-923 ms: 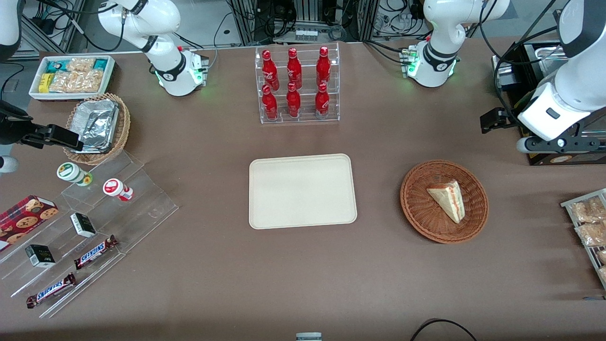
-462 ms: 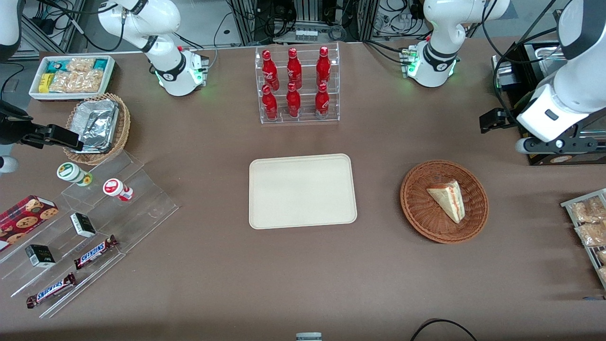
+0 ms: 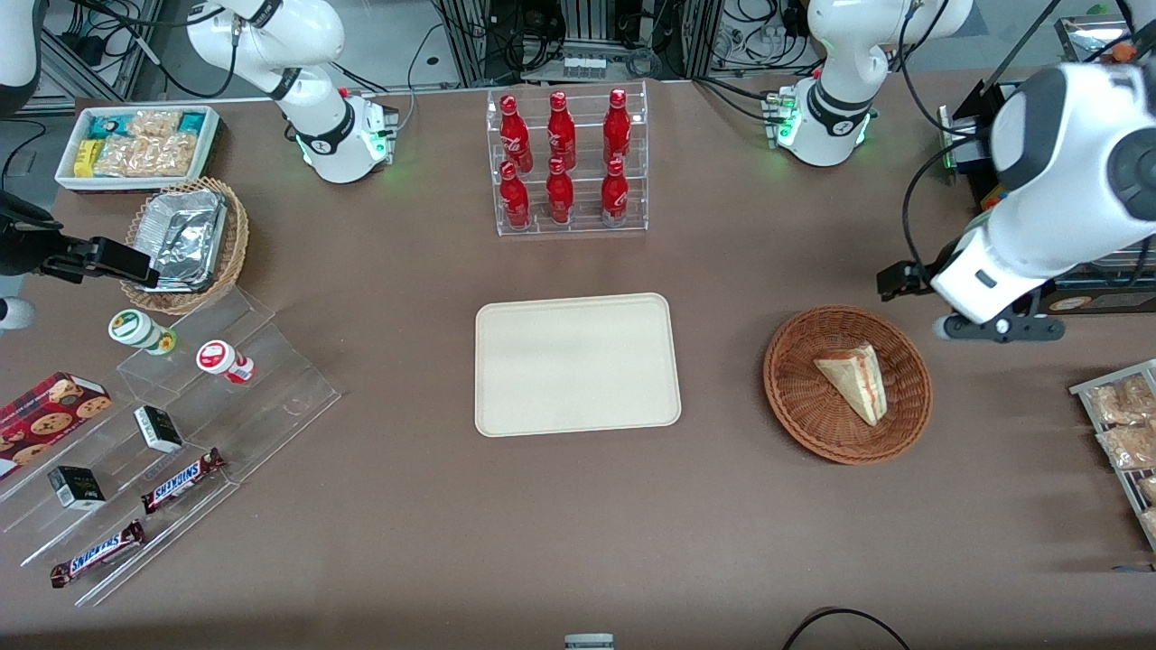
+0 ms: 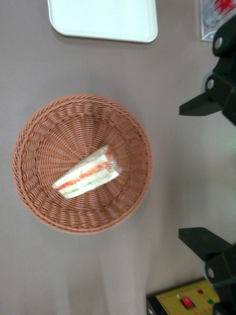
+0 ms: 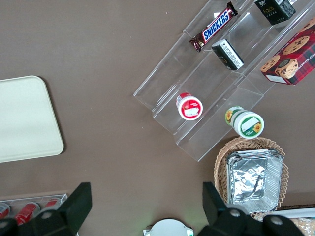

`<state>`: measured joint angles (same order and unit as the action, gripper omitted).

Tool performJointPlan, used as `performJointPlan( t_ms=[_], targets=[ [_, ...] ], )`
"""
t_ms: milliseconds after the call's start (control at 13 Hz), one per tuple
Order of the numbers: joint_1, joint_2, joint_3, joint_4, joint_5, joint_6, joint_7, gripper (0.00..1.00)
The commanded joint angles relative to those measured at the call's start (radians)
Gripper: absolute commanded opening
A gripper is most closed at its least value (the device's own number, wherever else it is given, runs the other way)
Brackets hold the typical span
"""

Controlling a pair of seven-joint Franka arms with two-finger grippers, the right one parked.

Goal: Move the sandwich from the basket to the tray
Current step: 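Move the left gripper over the wicker basket holding the sandwich, then lower the left gripper onto the sandwich and close on it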

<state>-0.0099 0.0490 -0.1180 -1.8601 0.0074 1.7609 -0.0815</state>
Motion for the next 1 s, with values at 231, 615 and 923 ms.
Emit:
performJointPlan(
  t_ms=[231,615,923],
  targets=[
    [-0.004,0.046,0.008,-0.18,-0.004,0.28,0.011,1.0],
    [0.002,0.077,0.009,-0.274,-0.004,0.463,-0.038,1.0],
    [0.004,0.084,0.011,-0.301,-0.004,0.541,-0.277,1.0]
  ],
)
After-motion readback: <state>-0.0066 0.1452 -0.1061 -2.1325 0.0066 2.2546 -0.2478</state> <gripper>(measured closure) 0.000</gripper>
